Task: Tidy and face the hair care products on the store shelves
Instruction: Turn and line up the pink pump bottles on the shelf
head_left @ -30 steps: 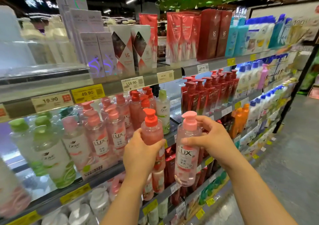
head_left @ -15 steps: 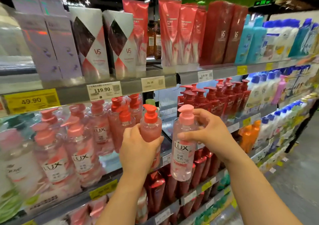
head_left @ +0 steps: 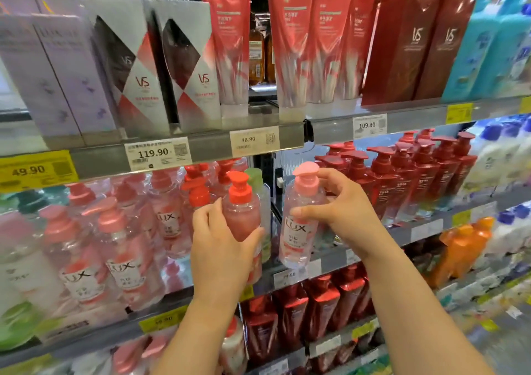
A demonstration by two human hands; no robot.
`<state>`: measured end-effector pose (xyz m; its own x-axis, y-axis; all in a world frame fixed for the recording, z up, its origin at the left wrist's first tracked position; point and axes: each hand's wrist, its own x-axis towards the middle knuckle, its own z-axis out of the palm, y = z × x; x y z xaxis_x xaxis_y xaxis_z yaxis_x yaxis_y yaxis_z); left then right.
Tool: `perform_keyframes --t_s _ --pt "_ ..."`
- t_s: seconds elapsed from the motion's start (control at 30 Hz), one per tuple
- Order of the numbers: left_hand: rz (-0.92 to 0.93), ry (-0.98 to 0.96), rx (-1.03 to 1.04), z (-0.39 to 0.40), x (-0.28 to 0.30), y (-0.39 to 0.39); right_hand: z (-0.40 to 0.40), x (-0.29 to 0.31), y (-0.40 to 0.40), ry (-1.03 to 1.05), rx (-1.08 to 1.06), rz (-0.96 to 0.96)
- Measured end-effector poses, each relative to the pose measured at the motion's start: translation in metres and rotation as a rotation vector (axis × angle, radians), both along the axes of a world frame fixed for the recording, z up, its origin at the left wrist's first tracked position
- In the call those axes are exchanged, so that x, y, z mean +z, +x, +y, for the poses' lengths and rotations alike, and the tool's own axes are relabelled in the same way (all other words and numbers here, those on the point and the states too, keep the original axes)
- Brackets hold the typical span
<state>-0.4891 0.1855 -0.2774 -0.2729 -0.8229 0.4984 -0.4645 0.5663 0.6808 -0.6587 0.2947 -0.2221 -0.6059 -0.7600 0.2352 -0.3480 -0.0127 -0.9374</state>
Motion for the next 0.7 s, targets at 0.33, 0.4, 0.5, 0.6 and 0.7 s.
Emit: perform_keyframes --t_s 0.33,0.4,0.5,0.6,0.7 --pt "-0.132 -0.048 0.207 0.003 0.006 -0.024 -0.034 -0.01 -0.033 0.148 0.092 0.068" --pt "-0.146 -0.041 0.235 0.005 0.007 -0.03 -0.036 -0.008 -0.035 0.195 0.102 0.134" --pt "-0.162 -0.052 0.25 0.005 0.007 -0.036 -0.038 -0.003 -0.035 0.271 0.128 0.255" --pt "-0.177 -0.07 0.26 0.004 0.004 -0.041 -0.039 0.001 -0.037 0.319 0.156 0.304" --pt "-0.155 -0.057 0.294 0.004 0.003 -0.046 -0.04 0.004 -0.04 0.383 0.165 0.392"
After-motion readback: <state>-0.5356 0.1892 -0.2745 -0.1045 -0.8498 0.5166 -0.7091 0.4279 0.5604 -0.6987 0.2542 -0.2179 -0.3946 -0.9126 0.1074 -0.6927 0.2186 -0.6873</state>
